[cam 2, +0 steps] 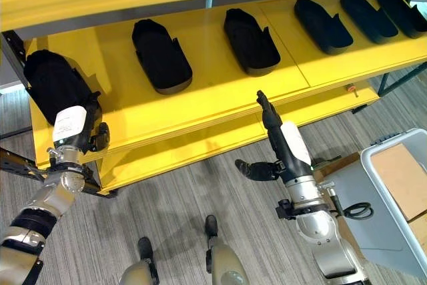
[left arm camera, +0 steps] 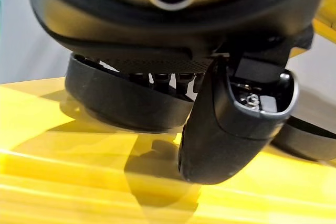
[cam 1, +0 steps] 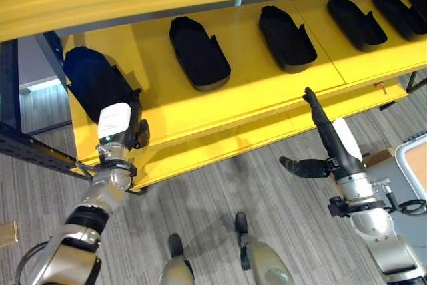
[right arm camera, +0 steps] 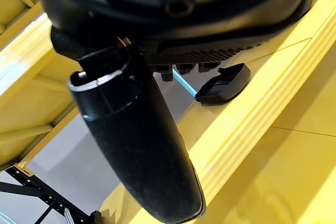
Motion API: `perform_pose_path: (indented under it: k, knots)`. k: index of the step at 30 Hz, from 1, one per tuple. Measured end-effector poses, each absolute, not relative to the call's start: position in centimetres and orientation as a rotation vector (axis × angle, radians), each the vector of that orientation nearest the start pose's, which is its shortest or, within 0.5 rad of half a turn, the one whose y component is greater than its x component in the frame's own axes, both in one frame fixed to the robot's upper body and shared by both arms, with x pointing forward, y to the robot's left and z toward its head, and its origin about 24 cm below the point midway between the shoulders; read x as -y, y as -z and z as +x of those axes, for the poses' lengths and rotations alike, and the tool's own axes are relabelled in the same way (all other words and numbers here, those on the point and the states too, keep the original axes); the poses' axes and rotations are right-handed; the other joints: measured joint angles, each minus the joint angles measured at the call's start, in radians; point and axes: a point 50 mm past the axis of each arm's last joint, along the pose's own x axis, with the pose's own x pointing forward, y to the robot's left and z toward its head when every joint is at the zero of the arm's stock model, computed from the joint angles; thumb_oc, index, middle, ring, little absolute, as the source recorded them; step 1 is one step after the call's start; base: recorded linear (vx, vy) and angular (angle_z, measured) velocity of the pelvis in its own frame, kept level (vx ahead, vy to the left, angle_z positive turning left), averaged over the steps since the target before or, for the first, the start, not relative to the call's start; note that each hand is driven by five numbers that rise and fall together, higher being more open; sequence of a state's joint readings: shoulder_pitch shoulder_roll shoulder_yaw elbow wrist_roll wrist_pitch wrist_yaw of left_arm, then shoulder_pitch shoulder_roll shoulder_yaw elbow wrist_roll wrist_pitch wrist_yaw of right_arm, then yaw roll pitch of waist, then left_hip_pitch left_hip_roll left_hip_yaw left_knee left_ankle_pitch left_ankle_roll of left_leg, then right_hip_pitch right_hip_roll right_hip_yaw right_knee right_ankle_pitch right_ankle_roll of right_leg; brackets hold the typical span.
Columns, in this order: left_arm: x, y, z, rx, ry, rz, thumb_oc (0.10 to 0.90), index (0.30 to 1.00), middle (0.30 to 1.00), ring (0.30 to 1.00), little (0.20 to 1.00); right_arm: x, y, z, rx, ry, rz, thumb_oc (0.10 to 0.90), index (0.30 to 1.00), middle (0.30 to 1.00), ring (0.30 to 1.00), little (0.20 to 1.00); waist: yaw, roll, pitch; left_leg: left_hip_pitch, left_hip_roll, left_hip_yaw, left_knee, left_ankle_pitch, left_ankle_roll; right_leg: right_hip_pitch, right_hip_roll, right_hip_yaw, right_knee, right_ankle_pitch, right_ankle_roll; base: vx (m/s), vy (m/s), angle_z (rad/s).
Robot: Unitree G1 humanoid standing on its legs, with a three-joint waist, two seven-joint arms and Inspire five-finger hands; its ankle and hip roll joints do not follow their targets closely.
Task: Move parts from the plastic box to the shelf.
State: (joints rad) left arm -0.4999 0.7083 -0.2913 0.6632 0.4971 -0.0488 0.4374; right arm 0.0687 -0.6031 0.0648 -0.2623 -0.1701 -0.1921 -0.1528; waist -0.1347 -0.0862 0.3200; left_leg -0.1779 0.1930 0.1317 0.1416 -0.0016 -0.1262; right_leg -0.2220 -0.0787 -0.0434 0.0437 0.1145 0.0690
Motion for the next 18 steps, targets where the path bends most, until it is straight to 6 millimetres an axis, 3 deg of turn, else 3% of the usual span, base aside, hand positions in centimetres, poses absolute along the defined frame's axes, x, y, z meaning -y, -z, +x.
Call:
perform_pose_path:
  k: [18]
  knots:
    - [-30.6, -10.7, 32.5, 0.071, -0.254, 1.471, 0.9, 1.0, 1.0, 1.0, 1.0, 20.8, -12.4, 23.2, 0.416, -0.058, -0.698, 0.9, 1.0, 1.0, 1.0, 1.0, 0.001, 0.001, 0.007, -0.013, 0.0, -0.003, 0.016, -0.005, 0.001, -0.006, -0.002, -0.001, 0.006, 0.002, -0.003, 0.0, 0.0, 0.0]
